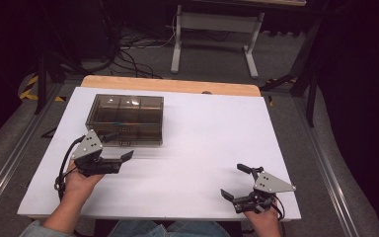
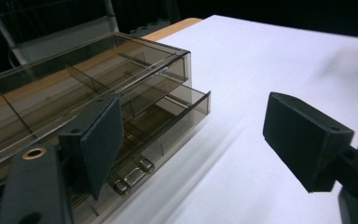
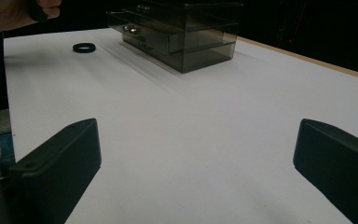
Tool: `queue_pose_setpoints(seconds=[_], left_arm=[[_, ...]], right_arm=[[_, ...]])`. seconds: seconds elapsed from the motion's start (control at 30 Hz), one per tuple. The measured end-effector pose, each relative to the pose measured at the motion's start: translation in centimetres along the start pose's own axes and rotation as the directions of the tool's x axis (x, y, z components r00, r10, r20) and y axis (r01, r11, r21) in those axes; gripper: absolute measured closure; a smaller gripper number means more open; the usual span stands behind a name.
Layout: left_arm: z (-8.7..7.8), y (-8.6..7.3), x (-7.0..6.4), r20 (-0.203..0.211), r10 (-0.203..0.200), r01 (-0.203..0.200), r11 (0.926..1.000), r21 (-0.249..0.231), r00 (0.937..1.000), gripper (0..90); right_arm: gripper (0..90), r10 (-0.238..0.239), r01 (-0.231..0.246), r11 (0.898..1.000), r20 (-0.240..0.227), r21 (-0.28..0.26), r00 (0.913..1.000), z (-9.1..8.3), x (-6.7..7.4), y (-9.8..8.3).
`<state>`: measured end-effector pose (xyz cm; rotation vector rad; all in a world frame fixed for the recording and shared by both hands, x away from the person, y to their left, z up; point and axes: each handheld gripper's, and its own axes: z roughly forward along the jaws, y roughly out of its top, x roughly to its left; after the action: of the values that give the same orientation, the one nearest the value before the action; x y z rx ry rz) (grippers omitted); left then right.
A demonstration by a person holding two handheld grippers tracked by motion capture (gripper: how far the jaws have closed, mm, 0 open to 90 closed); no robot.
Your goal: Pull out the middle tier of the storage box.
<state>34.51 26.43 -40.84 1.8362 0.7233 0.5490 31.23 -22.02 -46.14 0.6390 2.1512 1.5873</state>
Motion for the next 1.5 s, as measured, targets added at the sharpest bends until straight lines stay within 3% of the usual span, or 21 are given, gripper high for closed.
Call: queue_pose_setpoints(seconds=[0.17,0.27,0.43,0.53,0.73,0.97,1.2,1.33,1.5], left_arm=[[-0.1,0.1,0.4,0.03,-0.045,0.045,0.9989,-0.009,0.9985,16.6],[-0.1,0.3,0.6,0.06,-0.045,0.046,0.9989,-0.004,0.9972,13.8],[-0.3,0.4,0.8,0.102,0.004,-0.004,1.0,0.0,0.9947,11.9],[-0.4,0.6,1.0,0.114,0.038,-0.042,0.9986,0.031,0.9927,15.5],[-0.5,1.4,1.3,0.177,0.094,-0.106,0.9927,0.058,0.9797,29.9],[-0.3,2.2,2.1,0.196,0.138,-0.157,0.9837,0.087,0.9709,30.0],[0.1,2.9,3.3,0.213,0.164,-0.197,0.9702,0.142,0.9631,29.2],[0.5,3.3,3.6,0.222,0.181,-0.224,0.9562,0.189,0.9583,28.1],[1.0,3.8,3.9,0.222,0.215,-0.267,0.9332,0.24,0.951,27.7]], right_arm=[[1.3,0.003,-0.003,1.0,-0.001,-0.001,1.0,0.0,0.0,0.0],[1.3,0.002,-0.002,1.0,0.0,-0.001,1.0,0.0,0.0,0.0],[1.3,-0.001,0.001,1.0,0.003,0.002,1.0,0.0,0.1,0.0],[1.3,0.001,-0.001,1.0,0.001,0.0,1.0,0.0,0.1,0.0],[1.3,0.0,0.0,1.0,0.001,0.003,1.0,0.1,0.1,0.0],[1.3,0.005,-0.005,1.0,0.008,0.004,1.0,-0.2,0.2,-0.1],[1.3,0.005,-0.005,1.0,0.005,0.004,1.0,-0.2,0.3,-0.1],[1.3,0.003,-0.003,1.0,0.004,0.007,1.0,-0.1,0.3,-0.1],[1.3,0.002,-0.002,1.0,0.005,0.008,1.0,-0.1,0.3,-0.1]])
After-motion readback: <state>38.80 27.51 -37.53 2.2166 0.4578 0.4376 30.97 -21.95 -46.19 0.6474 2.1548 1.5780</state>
